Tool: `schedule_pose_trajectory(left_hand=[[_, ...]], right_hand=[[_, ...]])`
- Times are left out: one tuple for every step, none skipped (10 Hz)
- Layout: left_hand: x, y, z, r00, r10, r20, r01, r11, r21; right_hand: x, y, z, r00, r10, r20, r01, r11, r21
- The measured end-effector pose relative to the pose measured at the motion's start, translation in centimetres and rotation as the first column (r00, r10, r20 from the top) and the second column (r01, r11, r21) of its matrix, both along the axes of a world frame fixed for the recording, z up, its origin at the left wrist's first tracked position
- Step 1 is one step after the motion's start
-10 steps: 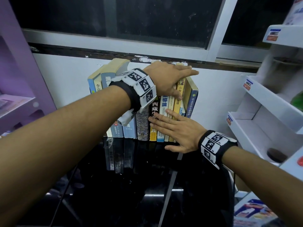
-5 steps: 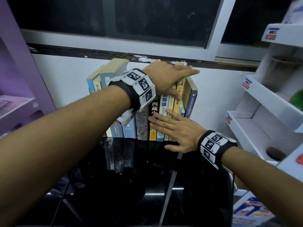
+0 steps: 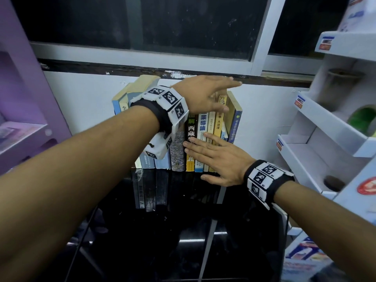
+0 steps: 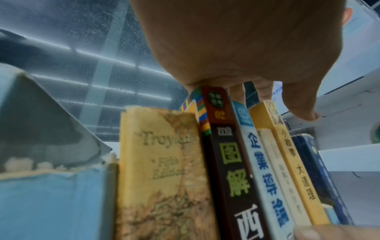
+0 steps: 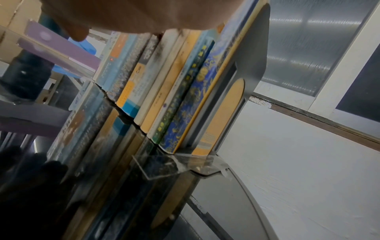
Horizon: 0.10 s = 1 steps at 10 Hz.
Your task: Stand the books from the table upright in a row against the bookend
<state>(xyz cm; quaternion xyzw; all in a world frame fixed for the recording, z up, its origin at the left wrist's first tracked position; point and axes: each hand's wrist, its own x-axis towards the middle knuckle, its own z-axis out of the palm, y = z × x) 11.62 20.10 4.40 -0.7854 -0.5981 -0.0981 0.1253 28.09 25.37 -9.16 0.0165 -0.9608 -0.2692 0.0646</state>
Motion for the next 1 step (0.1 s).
schedule_pose_trajectory(left_hand=[[-1.17, -1.27, 0.75, 0.995, 0.002, 0.095, -0.008, 0.998, 0.067]], right_hand=[[-0.29, -1.03, 0.43, 0.999, 0.016, -0.031, -0.016, 1.0, 0.004]])
